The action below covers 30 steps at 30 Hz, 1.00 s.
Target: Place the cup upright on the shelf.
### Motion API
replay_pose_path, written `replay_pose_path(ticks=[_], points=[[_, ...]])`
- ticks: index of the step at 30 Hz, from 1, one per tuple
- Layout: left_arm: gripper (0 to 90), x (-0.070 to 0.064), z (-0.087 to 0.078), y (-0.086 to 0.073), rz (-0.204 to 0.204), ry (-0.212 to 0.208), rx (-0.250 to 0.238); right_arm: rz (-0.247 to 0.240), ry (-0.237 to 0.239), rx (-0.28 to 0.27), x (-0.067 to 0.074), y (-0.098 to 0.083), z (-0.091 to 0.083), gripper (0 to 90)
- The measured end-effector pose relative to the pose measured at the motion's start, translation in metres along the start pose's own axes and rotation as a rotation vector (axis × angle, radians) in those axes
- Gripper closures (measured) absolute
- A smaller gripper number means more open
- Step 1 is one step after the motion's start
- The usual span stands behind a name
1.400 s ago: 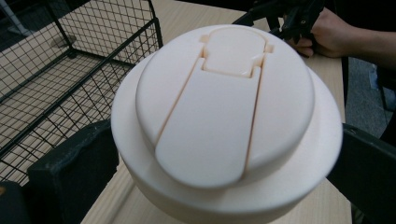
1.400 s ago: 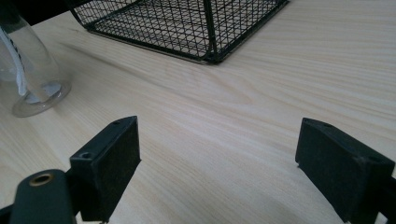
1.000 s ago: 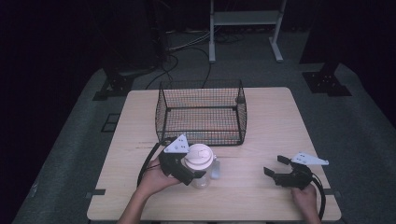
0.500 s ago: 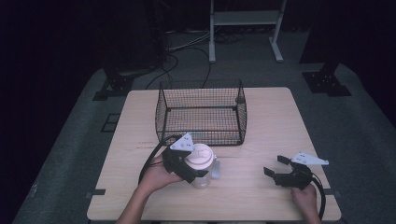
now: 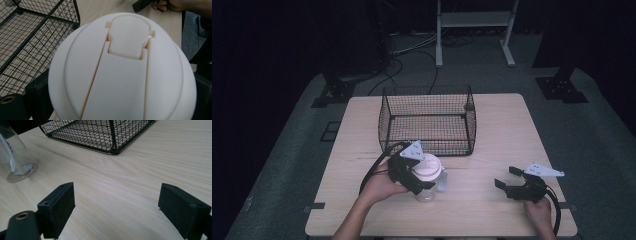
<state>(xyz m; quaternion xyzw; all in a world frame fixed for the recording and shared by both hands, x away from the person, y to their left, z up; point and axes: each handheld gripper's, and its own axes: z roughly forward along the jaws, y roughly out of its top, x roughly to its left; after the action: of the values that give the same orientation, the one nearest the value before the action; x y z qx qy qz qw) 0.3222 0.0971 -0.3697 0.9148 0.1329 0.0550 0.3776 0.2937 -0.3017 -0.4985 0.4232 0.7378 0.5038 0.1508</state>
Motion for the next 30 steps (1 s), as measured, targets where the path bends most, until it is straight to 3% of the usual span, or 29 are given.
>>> replay_pose_path(ticks=[13,22,30], points=[[5.1,0.0,-0.013,0.029,0.046,0.007,0.022,0.0,0.001,0.0,0.0,0.0,0.0,12.9],[5.1,0.006,-0.028,0.057,0.077,0.004,0.039,0.004,0.0,-0.003,0.0,0.0,0.0,12.9],[5.1,0.017,-0.04,0.078,0.077,-0.007,0.036,0.002,-0.001,-0.002,0.0,0.0,0.0,12.9]])
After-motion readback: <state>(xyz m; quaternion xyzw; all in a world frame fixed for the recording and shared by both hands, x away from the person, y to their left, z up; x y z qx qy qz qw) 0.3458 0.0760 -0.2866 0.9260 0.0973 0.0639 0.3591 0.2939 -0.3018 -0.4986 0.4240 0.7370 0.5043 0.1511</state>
